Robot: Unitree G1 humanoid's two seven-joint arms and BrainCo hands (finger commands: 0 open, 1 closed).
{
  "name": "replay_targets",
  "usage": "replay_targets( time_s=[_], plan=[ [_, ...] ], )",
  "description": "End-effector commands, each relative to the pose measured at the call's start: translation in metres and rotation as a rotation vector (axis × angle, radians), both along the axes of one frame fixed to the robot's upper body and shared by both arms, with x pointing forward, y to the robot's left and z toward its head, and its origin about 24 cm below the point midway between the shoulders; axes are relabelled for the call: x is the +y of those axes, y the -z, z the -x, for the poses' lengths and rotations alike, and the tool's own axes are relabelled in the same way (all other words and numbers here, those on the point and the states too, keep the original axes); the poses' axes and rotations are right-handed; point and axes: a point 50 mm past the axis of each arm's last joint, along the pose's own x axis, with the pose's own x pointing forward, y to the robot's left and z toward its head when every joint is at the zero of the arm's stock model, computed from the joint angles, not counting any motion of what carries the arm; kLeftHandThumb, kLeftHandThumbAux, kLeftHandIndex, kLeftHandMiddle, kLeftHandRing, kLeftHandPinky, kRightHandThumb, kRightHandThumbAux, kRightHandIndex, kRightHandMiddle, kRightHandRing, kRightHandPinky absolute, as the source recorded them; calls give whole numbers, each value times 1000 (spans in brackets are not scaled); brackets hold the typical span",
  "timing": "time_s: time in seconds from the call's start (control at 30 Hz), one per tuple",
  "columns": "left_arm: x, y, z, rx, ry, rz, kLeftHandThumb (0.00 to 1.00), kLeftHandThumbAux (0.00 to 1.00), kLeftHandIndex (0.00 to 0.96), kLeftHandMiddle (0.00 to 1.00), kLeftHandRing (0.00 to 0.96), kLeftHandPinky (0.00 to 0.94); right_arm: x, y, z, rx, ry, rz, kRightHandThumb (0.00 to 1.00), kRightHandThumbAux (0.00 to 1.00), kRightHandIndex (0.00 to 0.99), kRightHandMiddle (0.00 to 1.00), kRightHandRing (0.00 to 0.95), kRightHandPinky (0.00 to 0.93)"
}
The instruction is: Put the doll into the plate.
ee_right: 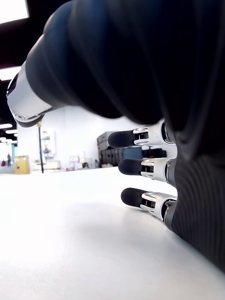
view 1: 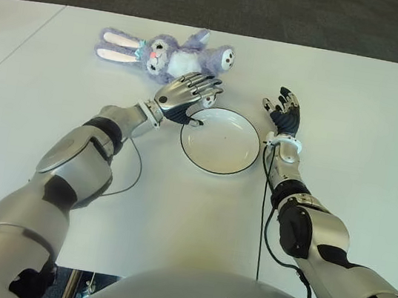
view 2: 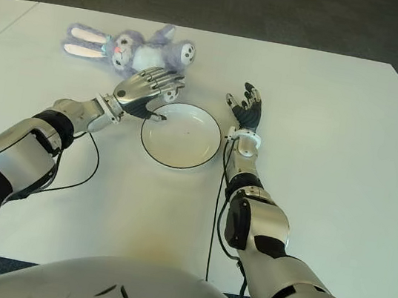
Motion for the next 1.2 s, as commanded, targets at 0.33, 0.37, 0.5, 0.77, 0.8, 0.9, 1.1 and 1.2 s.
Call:
replay_targets(
  time_s=[0.33, 0.37, 0.5, 0.77, 0.8, 0.9, 1.1, 1.2],
  plan=[
    [-1, 8, 0, 67, -41, -28, 219, 569, 0, 0, 38, 0, 1, 86, 63, 451, 22, -56, 387, 886, 178, 111, 59, 46],
    [-1, 8, 0, 68, -42, -29, 218, 570, 0, 0, 40, 0, 1, 86, 63, 451, 22, -56, 387, 884, 179, 110, 58, 45],
    [-2, 8, 0, 70, -45, -34, 218, 569, 0, 0, 44, 0, 1, 86, 64, 449, 23, -58, 388, 881, 180, 109, 56, 43],
    [0, 10, -1, 67, -53, -53, 212, 590, 0, 0, 40, 0, 1, 86, 64, 443, 25, -68, 421, 879, 203, 113, 61, 54],
    [-1, 10, -1, 67, -54, -57, 211, 593, 0, 0, 40, 0, 1, 86, 64, 442, 26, -69, 421, 880, 201, 114, 62, 55],
    [0, 10, -1, 66, -58, -68, 196, 613, 0, 2, 41, 0, 0, 86, 64, 439, 27, -71, 420, 881, 200, 118, 67, 62],
    [1, 10, -2, 63, -64, -70, 163, 651, 0, 17, 39, 7, 0, 86, 64, 436, 27, -72, 439, 880, 207, 125, 78, 79],
    [1, 10, -2, 64, -70, -65, 157, 678, 0, 27, 41, 27, 0, 86, 64, 437, 28, -73, 446, 882, 210, 130, 84, 84]
  ],
)
